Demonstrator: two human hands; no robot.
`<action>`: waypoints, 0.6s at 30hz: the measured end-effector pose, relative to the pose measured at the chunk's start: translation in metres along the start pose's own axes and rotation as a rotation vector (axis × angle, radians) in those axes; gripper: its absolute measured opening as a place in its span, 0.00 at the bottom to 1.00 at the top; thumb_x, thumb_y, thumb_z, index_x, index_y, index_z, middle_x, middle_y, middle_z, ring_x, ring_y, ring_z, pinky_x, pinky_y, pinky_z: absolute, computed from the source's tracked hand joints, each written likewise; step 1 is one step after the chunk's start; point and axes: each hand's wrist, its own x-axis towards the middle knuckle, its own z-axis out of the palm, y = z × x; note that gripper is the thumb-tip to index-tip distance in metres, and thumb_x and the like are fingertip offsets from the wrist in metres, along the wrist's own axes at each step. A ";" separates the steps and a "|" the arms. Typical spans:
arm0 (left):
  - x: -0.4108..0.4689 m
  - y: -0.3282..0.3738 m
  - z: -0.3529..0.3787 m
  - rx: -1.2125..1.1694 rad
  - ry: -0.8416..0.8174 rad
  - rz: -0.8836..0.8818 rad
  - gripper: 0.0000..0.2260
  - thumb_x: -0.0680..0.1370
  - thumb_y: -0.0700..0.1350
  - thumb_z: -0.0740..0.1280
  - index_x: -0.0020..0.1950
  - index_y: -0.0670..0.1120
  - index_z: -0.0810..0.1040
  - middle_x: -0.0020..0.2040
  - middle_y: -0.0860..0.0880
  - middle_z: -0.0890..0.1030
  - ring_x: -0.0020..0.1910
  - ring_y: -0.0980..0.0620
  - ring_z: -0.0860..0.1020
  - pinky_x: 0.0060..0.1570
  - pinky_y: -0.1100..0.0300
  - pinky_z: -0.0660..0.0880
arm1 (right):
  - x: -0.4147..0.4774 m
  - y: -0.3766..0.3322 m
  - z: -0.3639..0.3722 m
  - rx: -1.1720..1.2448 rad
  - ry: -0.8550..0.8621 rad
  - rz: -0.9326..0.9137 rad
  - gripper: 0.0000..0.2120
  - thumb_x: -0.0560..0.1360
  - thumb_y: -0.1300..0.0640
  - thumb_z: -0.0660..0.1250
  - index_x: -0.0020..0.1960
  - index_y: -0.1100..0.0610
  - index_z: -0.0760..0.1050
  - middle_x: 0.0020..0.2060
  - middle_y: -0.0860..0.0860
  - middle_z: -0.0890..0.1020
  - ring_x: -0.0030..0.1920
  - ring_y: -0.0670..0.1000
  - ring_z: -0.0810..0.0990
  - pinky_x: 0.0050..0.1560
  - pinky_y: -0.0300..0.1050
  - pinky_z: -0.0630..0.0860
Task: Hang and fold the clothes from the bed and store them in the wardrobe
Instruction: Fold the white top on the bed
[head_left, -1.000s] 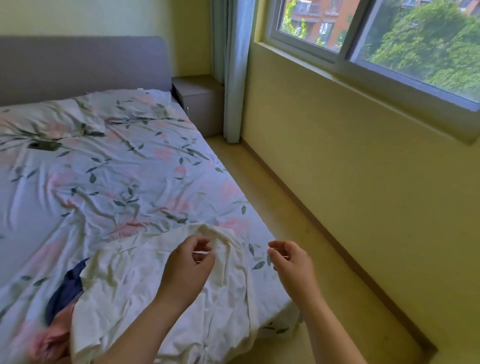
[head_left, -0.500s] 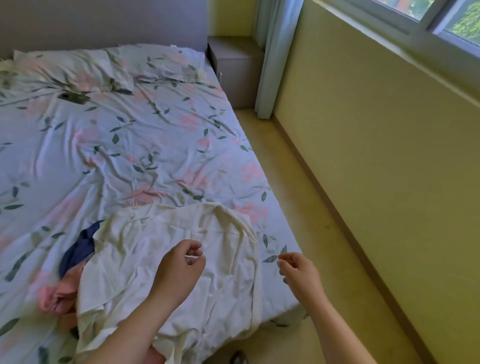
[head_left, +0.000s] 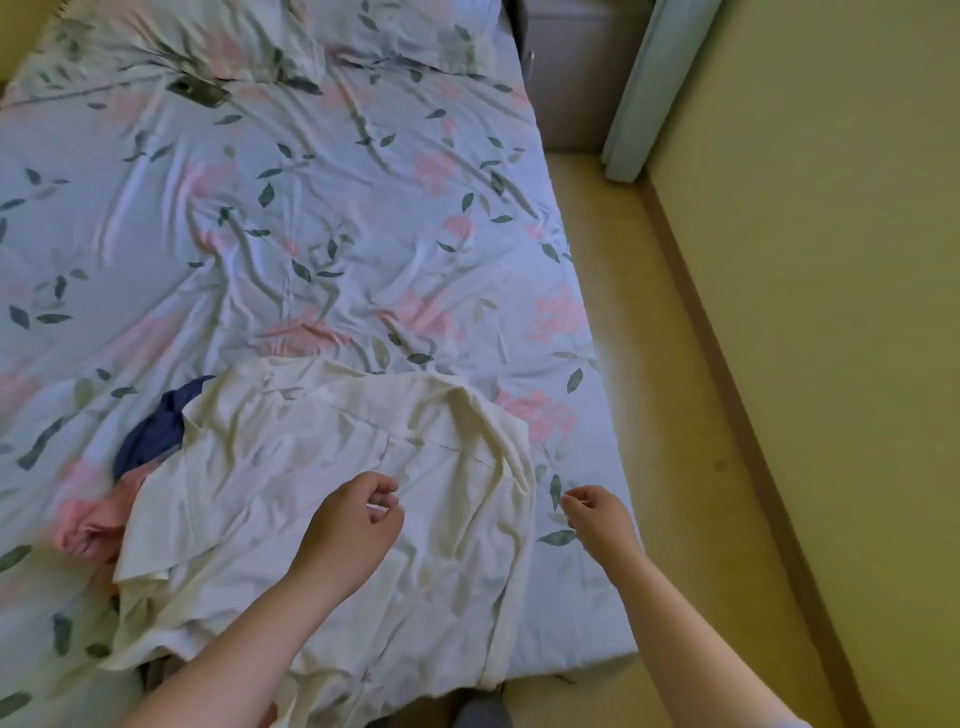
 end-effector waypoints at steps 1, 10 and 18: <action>0.009 -0.001 0.005 0.001 0.007 -0.011 0.06 0.77 0.45 0.66 0.54 0.53 0.76 0.48 0.55 0.79 0.44 0.60 0.78 0.38 0.67 0.70 | 0.016 0.000 0.003 -0.012 -0.004 0.006 0.08 0.78 0.57 0.63 0.52 0.60 0.77 0.42 0.55 0.81 0.41 0.53 0.79 0.38 0.44 0.73; 0.090 -0.024 0.051 0.039 0.001 -0.093 0.05 0.77 0.45 0.65 0.52 0.54 0.76 0.47 0.56 0.79 0.44 0.60 0.78 0.40 0.64 0.71 | 0.125 0.021 0.050 -0.105 -0.067 0.066 0.05 0.78 0.57 0.62 0.44 0.56 0.74 0.38 0.51 0.76 0.42 0.53 0.74 0.41 0.43 0.67; 0.126 -0.049 0.071 0.089 -0.028 -0.126 0.05 0.78 0.46 0.64 0.53 0.54 0.76 0.48 0.55 0.79 0.45 0.60 0.78 0.39 0.63 0.70 | 0.179 0.036 0.091 0.124 -0.123 0.182 0.24 0.79 0.55 0.63 0.73 0.58 0.66 0.67 0.57 0.74 0.59 0.56 0.76 0.55 0.46 0.71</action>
